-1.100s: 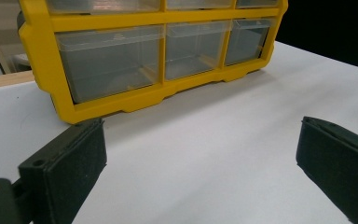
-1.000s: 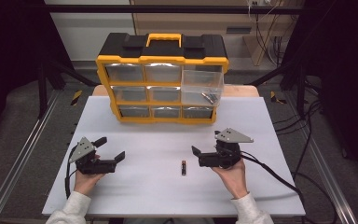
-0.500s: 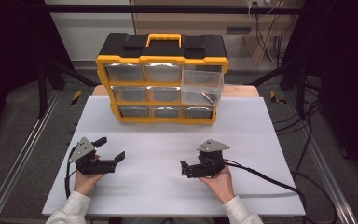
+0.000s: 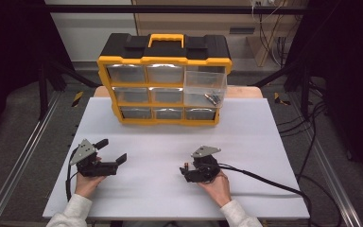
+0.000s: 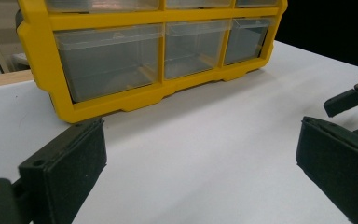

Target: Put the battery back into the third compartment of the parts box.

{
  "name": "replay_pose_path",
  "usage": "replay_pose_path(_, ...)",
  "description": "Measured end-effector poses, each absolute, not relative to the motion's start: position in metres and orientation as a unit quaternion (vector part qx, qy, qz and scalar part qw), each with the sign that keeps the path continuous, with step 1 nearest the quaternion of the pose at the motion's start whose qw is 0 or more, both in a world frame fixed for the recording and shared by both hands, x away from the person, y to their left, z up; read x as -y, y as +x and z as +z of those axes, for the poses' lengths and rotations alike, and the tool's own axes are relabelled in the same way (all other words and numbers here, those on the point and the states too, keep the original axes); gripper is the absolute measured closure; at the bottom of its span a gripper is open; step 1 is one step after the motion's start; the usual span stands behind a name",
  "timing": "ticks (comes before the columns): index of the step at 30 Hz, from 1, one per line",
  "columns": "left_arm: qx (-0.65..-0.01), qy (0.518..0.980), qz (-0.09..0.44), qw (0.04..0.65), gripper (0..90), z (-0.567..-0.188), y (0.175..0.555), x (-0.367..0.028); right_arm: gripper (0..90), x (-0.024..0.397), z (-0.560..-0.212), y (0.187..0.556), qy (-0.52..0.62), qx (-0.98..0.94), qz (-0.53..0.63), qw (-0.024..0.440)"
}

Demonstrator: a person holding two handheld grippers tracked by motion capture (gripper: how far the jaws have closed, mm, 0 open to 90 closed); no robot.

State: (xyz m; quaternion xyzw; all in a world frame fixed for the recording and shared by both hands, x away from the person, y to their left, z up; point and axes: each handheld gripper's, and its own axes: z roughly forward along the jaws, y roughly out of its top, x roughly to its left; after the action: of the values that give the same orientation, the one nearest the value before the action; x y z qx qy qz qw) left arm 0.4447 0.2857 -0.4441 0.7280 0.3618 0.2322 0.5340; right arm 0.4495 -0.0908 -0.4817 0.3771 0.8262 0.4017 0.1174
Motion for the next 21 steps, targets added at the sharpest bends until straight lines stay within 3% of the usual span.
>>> replay_pose_path(6, -0.362, 0.727, 0.233, 0.534, 1.3, -0.4436, 0.4443, -0.2859, 52.7, 0.0842, -0.4855, 0.4489, 0.364, -0.843, 0.384, 0.095)
replay_pose_path(17, -0.362, 0.728, 0.233, 0.534, 1.3, -0.4432, 0.444, -0.286, 74.0, 0.0858, -0.4845, 0.4533, 0.387, -0.842, 0.37, 0.072)
replay_pose_path(21, -0.361, 0.728, 0.234, 0.534, 1.3, -0.4432, 0.444, -0.2858, 77.0, 0.0857, -0.484, 0.4533, 0.393, -0.84, 0.367, 0.069)
